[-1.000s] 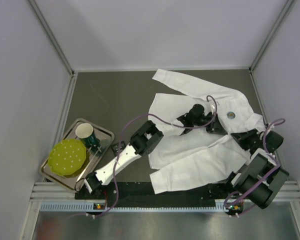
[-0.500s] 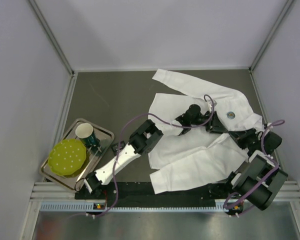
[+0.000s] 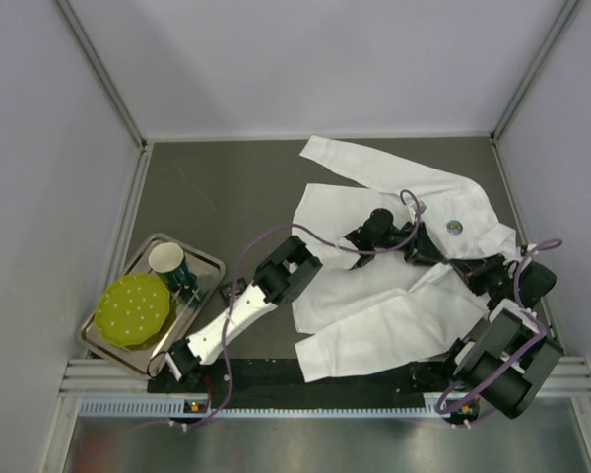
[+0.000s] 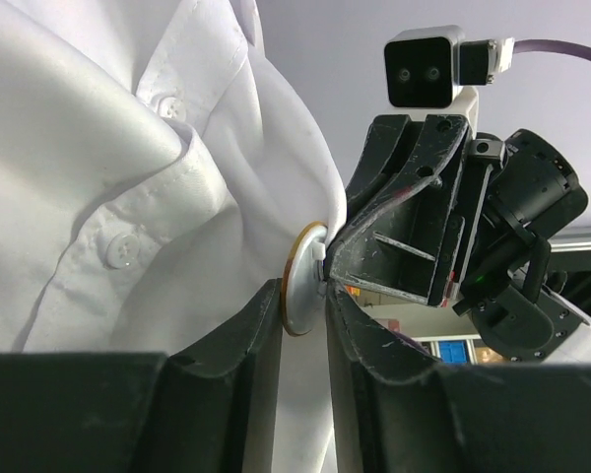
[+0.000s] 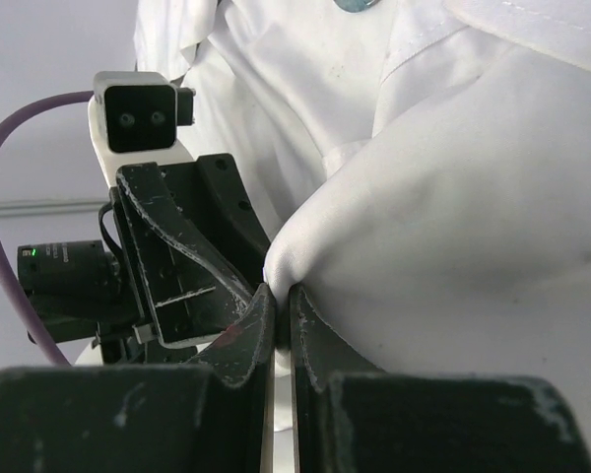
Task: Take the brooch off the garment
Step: Remove the brooch from the clothes.
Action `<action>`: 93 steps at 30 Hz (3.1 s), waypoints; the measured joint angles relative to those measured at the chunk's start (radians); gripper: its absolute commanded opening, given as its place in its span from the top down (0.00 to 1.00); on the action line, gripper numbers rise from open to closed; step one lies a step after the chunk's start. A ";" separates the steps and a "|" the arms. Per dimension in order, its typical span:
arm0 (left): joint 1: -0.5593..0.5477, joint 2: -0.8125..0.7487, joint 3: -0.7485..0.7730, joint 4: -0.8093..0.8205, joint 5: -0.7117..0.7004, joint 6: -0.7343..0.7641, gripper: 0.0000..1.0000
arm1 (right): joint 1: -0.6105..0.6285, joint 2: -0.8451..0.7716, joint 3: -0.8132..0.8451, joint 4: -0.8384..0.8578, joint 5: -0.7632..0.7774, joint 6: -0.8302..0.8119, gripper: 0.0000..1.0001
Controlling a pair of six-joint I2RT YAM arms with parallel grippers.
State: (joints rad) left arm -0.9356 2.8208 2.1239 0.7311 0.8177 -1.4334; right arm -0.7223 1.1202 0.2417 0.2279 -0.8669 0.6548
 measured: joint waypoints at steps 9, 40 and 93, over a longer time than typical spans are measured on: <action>0.005 0.002 -0.003 0.063 -0.008 -0.088 0.97 | -0.010 -0.006 0.009 -0.013 -0.022 -0.011 0.96; -0.029 -0.078 -0.080 0.000 -0.100 0.299 1.00 | -0.009 -0.103 0.180 -0.517 0.245 -0.031 0.68; -0.016 -0.058 -0.065 0.088 -0.087 0.061 1.00 | -0.007 -0.078 0.149 -0.383 0.139 0.013 0.61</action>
State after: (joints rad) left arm -0.9512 2.7632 2.0586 0.8192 0.7311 -1.3724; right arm -0.7296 1.0424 0.3908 -0.1555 -0.7280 0.6678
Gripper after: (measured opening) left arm 0.030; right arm 0.380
